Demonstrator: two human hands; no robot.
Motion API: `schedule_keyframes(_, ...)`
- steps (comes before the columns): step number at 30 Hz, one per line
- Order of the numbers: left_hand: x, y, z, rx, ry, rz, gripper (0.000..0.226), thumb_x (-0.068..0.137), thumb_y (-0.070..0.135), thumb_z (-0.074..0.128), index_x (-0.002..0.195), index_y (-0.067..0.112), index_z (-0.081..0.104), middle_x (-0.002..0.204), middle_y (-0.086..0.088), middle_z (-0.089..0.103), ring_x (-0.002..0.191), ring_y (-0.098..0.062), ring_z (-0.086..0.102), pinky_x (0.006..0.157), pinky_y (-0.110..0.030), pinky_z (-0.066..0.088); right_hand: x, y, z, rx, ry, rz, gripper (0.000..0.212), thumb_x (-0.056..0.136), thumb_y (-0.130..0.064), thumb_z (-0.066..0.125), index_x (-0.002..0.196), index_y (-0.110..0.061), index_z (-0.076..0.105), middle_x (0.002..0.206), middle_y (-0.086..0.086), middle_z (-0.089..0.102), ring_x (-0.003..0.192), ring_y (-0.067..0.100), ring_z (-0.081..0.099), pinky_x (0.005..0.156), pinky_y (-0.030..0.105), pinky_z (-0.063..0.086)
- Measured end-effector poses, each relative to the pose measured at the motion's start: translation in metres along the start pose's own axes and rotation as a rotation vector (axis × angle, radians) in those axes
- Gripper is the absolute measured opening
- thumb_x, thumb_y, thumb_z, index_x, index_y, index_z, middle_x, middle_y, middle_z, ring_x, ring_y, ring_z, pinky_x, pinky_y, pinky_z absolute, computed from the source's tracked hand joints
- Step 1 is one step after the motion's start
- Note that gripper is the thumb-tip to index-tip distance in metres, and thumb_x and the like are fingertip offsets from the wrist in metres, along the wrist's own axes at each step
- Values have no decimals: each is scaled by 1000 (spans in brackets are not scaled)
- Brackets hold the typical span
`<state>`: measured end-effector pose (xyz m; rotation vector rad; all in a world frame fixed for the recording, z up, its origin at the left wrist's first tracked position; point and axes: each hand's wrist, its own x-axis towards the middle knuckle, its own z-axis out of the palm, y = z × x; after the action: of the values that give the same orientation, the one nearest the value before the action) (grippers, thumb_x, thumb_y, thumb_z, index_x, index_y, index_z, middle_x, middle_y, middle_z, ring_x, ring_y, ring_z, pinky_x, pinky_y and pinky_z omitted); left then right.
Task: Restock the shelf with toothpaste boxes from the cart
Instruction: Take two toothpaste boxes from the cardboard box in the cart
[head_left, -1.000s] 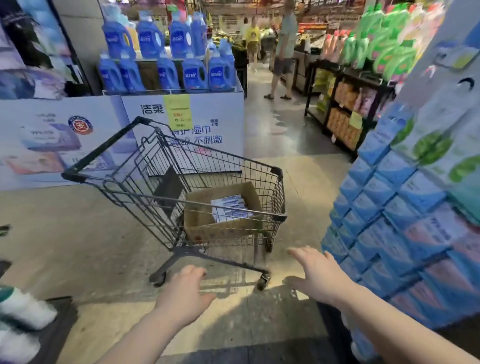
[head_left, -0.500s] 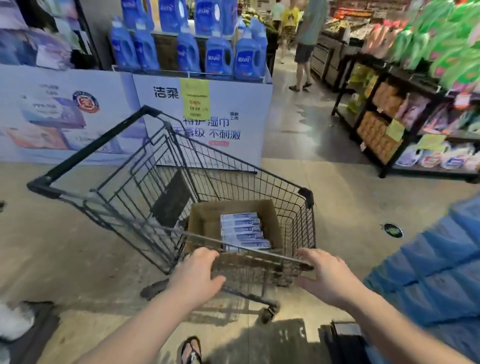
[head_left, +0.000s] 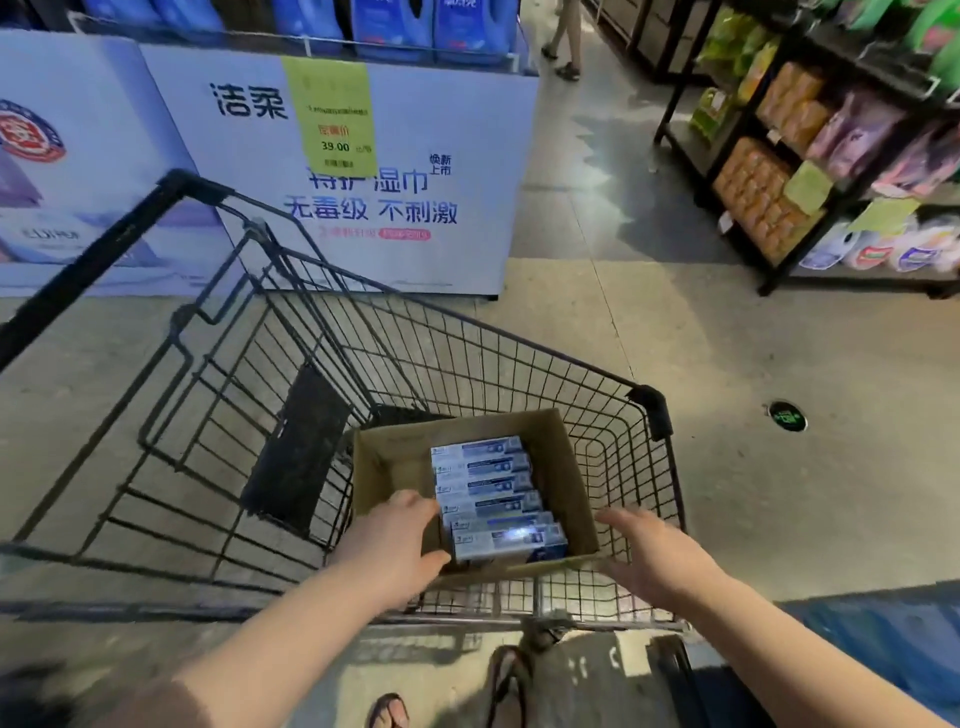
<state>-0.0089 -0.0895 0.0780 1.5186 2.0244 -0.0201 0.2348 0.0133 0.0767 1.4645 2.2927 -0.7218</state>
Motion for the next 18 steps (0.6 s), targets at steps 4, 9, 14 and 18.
schedule_keyframes(4,35,-8,12,-7,-32,-45,62,85,45,57,140,30,33,143,5,39,124,-14,47,101,-31,44,61,8,8,-11,-91,-32,41,83,-35,60,122,-30,49,126,-5,54,109,13,55,92,31,48)
schedule_keyframes(9,83,-16,29,-39,-95,-134,65,86,43,57,142,31,27,146,8,34,129,-14,41,106,-33,38,133,21,40,-76,-188,-54,38,82,-36,62,118,-32,51,121,-5,56,105,14,54,87,31,48)
schedule_keyframes(14,135,-21,50,-53,-160,-131,64,85,42,58,141,28,29,142,6,38,125,-16,44,102,-31,38,186,36,79,-92,-319,-48,53,82,-35,60,131,-30,42,130,-2,50,116,18,50,94,33,45)
schedule_keyframes(18,167,-25,71,-66,-229,-150,66,85,45,57,142,28,28,144,7,35,126,-16,44,99,-30,39,214,45,107,-56,-402,-38,58,82,-30,61,135,-26,38,135,0,44,121,20,45,99,34,43)
